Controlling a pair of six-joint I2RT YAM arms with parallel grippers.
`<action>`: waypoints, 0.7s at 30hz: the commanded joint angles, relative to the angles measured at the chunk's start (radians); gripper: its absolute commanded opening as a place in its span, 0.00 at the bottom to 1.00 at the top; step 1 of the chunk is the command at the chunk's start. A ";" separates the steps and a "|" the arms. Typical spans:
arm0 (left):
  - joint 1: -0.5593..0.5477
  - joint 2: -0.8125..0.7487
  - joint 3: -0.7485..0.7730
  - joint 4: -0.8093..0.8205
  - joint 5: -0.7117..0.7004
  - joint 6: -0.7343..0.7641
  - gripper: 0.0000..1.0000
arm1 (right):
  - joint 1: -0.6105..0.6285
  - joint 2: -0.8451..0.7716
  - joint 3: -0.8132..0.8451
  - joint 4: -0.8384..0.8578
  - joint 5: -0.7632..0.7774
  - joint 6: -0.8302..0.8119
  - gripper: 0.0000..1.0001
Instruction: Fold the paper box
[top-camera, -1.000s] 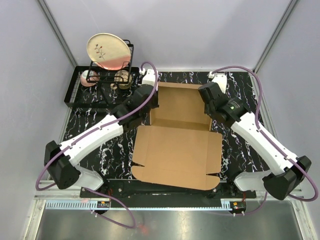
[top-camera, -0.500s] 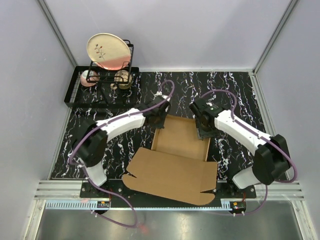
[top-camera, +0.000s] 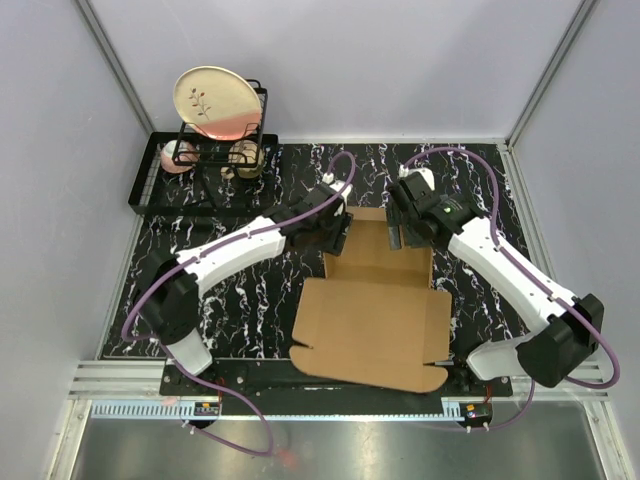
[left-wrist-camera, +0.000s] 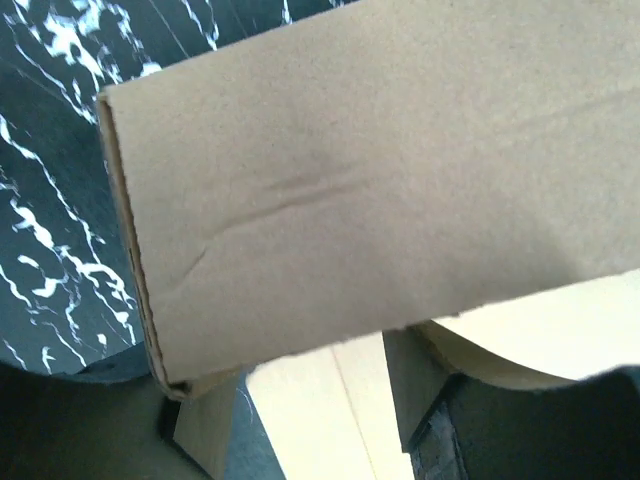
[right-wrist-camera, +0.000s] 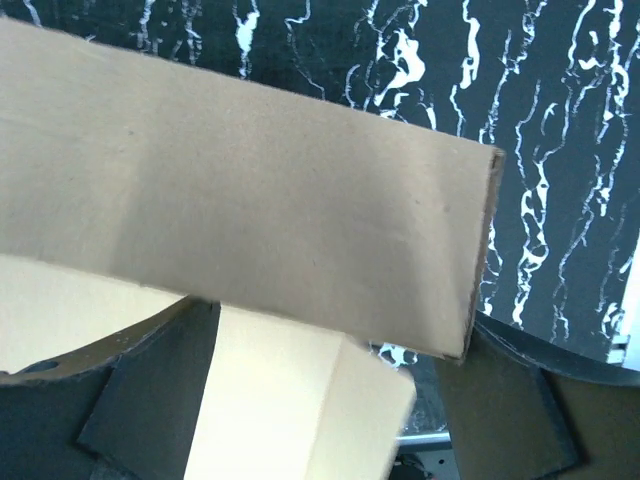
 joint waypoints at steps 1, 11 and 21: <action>-0.010 0.000 0.088 -0.004 0.014 0.045 0.58 | 0.014 0.056 -0.009 0.032 0.015 -0.029 0.89; 0.005 0.147 0.111 0.018 -0.027 0.026 0.58 | -0.025 0.198 -0.009 0.082 0.109 0.001 0.90; 0.006 -0.006 0.074 0.039 -0.104 0.051 0.63 | -0.028 0.037 0.117 0.020 0.160 -0.011 0.93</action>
